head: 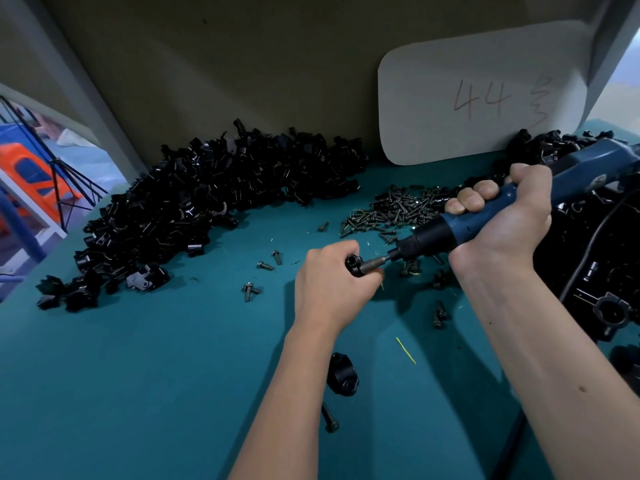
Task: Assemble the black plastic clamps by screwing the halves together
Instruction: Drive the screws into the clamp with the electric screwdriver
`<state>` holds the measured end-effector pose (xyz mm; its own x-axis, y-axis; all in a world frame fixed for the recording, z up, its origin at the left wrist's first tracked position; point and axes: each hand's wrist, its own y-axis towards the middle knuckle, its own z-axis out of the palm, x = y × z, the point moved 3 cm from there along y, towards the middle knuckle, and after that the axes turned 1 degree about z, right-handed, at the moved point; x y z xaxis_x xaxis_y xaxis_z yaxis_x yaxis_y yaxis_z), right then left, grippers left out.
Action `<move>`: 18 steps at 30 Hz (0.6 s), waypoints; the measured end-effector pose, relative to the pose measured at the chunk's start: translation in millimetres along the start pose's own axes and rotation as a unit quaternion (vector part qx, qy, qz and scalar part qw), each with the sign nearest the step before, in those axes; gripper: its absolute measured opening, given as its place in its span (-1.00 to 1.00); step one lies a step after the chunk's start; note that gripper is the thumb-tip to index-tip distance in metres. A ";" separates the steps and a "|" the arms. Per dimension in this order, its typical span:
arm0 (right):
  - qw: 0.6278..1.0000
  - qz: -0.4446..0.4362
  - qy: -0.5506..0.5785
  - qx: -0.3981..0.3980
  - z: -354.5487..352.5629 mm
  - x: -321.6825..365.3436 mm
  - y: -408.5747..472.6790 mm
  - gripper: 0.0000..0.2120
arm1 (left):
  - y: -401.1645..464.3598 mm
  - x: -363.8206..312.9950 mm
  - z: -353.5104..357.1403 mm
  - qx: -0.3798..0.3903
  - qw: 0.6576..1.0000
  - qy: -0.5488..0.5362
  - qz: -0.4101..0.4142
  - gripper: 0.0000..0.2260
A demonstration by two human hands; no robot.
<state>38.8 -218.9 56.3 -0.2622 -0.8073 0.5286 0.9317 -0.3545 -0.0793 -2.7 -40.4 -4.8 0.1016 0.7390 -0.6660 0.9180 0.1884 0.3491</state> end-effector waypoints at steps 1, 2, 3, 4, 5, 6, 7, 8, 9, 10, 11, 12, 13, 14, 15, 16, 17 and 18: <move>1.000 -0.002 -0.005 0.002 0.3 0.2 -0.5 -0.81 | -0.4 -0.3 0.6 0.002 1.000 0.017 -0.001 -0.75; 1.000 -0.003 -0.007 0.005 0.6 0.4 -0.9 -0.81 | -0.7 -0.4 1.1 0.002 1.000 0.027 -0.003 -0.74; 1.000 -0.005 -0.006 0.007 1.0 0.4 -1.6 -0.81 | -0.9 -0.1 1.8 0.002 0.999 0.032 -0.006 -0.73; 1.000 -0.006 -0.005 0.010 1.5 0.9 -2.4 -0.80 | -1.2 0.1 2.4 0.001 0.999 0.034 -0.009 -0.73; 1.000 -0.010 -0.006 0.016 2.6 1.3 -3.2 -0.80 | -1.4 0.1 2.8 0.001 0.999 0.036 -0.010 -0.73; 1.000 -0.015 -0.010 0.025 4.4 1.6 -4.1 -0.80 | -1.7 0.0 2.9 0.002 0.999 0.037 -0.009 -0.73; 0.999 -0.021 -0.015 0.033 6.2 1.8 -5.0 -0.79 | -2.0 -0.1 3.2 0.003 0.999 0.035 -0.009 -0.73; 0.999 -0.027 -0.019 0.038 7.9 1.9 -6.3 -0.79 | -2.4 0.0 3.4 0.002 0.999 0.030 -0.010 -0.74; 0.998 -0.033 -0.020 0.040 8.9 1.8 -7.5 -0.78 | -2.4 0.4 3.4 0.000 1.000 0.026 -0.012 -0.74; 0.998 -0.038 -0.020 0.040 9.7 1.7 -8.6 -0.78 | -2.4 0.9 3.2 -0.005 1.000 0.025 -0.015 -0.74; 0.998 -0.043 -0.019 0.039 10.1 1.5 -9.3 -0.79 | -2.2 1.5 3.0 -0.011 0.999 0.029 -0.016 -0.74; 0.998 -0.046 -0.019 0.038 10.1 1.5 -9.9 -0.81 | -2.1 1.9 2.9 -0.016 0.999 0.035 -0.018 -0.73; 0.998 -0.049 -0.019 0.036 9.9 1.4 -10.0 -0.81 | -1.9 2.3 2.9 -0.019 0.999 0.042 -0.019 -0.72; 0.998 -0.050 -0.020 0.033 9.8 1.2 -10.0 -0.82 | -1.9 2.3 2.9 -0.021 0.998 0.047 -0.020 -0.71; 0.998 -0.052 -0.020 0.031 9.5 1.0 -9.8 -0.82 | -1.8 2.4 3.0 -0.022 0.998 0.050 -0.020 -0.70; 0.998 -0.052 -0.021 0.028 9.3 0.6 -10.0 -0.82 | -2.0 2.3 3.0 -0.022 0.998 0.052 -0.022 -0.70; 0.998 -0.054 -0.021 0.023 9.0 0.0 -10.2 -0.83 | -1.9 2.4 2.8 -0.024 0.998 0.051 -0.026 -0.69; 0.998 -0.056 -0.020 0.017 8.6 -0.7 -10.9 -0.83 | -1.9 2.6 2.2 -0.027 0.998 0.051 -0.031 -0.69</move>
<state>31.0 -210.5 64.0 -0.3562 -0.7440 0.5653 0.9053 -0.4247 0.0114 -3.4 -40.3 -8.7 0.0039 0.7859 -0.6183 0.8994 0.2675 0.3457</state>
